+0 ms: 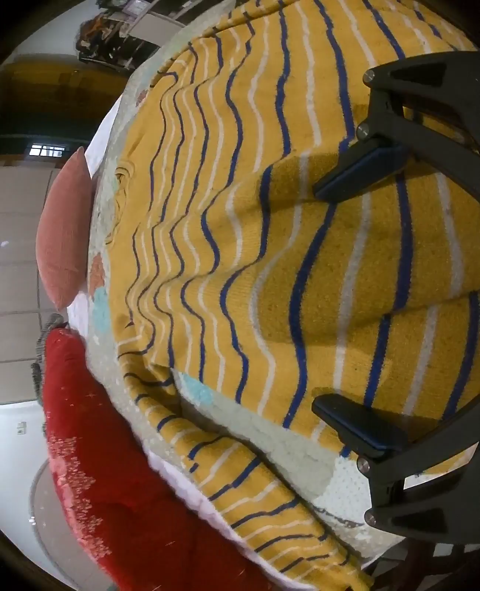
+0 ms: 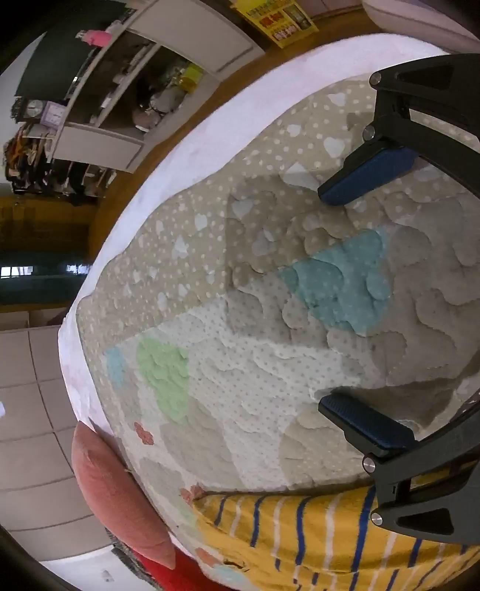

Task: Fold small clothes

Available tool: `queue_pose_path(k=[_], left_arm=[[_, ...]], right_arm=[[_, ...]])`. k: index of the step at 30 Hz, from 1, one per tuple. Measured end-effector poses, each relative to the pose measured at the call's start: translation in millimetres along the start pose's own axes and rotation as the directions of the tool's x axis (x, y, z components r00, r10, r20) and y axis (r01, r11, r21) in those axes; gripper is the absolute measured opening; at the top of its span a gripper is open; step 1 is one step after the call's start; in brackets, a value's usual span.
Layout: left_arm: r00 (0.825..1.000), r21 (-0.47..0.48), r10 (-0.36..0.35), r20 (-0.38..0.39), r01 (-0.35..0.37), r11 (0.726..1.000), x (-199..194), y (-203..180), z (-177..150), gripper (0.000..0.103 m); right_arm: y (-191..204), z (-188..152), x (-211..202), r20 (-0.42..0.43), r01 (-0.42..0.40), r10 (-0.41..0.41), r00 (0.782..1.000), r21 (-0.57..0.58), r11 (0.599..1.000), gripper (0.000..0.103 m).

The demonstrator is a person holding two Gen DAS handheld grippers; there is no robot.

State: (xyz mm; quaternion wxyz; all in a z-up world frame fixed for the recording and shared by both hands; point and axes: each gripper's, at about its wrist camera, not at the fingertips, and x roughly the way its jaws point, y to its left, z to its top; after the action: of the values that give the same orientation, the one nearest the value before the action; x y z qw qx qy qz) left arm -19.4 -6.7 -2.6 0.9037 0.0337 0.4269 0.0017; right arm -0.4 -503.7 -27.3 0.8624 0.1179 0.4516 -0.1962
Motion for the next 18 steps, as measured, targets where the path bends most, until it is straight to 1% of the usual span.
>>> queue_pose_path(k=[1, 3, 4, 6, 8, 9, 11, 12, 13, 15, 16, 18], left_arm=[[1.000, 0.007, 0.008, 0.003, -0.008, 1.000, 0.6, -0.6, -0.2, 0.103], [1.000, 0.010, 0.025, -0.007, -0.025, 1.000, -1.0, -0.8, 1.0, 0.103], [0.999, 0.008, 0.029, -0.013, -0.029, 1.000, -2.4, -0.2, 2.2, 0.103], [1.000, -0.014, 0.028, -0.001, -0.028, 1.000, -8.8, 3.3, 3.3, 0.103], [1.000, -0.052, 0.010, 0.026, -0.009, 0.999, -20.0, 8.2, 3.0, 0.103], [0.999, -0.072, -0.007, 0.044, 0.010, 0.997, -27.6, 11.1, 3.0, 0.103], [0.996, -0.094, -0.026, 0.086, 0.034, 0.995, -43.4, 15.5, 3.6, 0.103], [0.994, -0.097, -0.028, 0.108, 0.039, 0.995, -51.2, 17.1, 4.4, 0.103], [0.991, -0.097, -0.026, 0.133, 0.039, 0.995, -60.5, 18.8, 4.5, 0.103], [0.988, -0.094, -0.020, 0.151, 0.034, 0.995, -71.7, 20.2, 6.3, 0.103], [0.988, -0.095, -0.018, 0.155, 0.033, 0.995, -75.9, 20.7, 5.7, 0.103], [0.987, -0.102, -0.012, 0.163, 0.029, 0.994, -84.7, 23.3, 2.4, 0.103]], right_arm=[[4.4, -3.2, -6.9, 0.005, 0.016, -0.016, 1.000, -0.005, 1.000, 0.103], [15.5, -9.6, -24.1, 0.037, 0.010, -0.010, 0.999, -0.015, 1.000, 0.101], [24.8, -17.0, -39.6, 0.076, 0.002, 0.000, 0.997, -0.030, 1.000, 0.100], [42.3, -30.1, -66.6, 0.148, -0.004, 0.013, 0.989, -0.066, 0.998, 0.100], [59.9, -44.7, -97.4, 0.234, -0.016, 0.038, 0.971, -0.096, 0.995, 0.100], [69.6, -54.1, -115.4, 0.291, -0.019, 0.050, 0.955, -0.106, 0.994, 0.100], [83.7, -68.5, -137.3, 0.359, -0.029, 0.071, 0.931, -0.122, 0.992, 0.102], [93.0, -68.7, -140.2, 0.354, -0.039, 0.084, 0.931, -0.133, 0.990, 0.103], [99.5, -72.0, -142.8, 0.338, -0.049, 0.094, 0.937, -0.141, 0.989, 0.103], [111.4, -76.0, -142.5, 0.276, -0.082, 0.120, 0.954, -0.146, 0.986, 0.103], [115.5, -79.5, -143.2, 0.246, -0.114, 0.148, 0.958, -0.147, 0.983, 0.103], [123.2, -88.8, -146.8, 0.207, -0.186, 0.214, 0.955, -0.149, 0.971, 0.103]])
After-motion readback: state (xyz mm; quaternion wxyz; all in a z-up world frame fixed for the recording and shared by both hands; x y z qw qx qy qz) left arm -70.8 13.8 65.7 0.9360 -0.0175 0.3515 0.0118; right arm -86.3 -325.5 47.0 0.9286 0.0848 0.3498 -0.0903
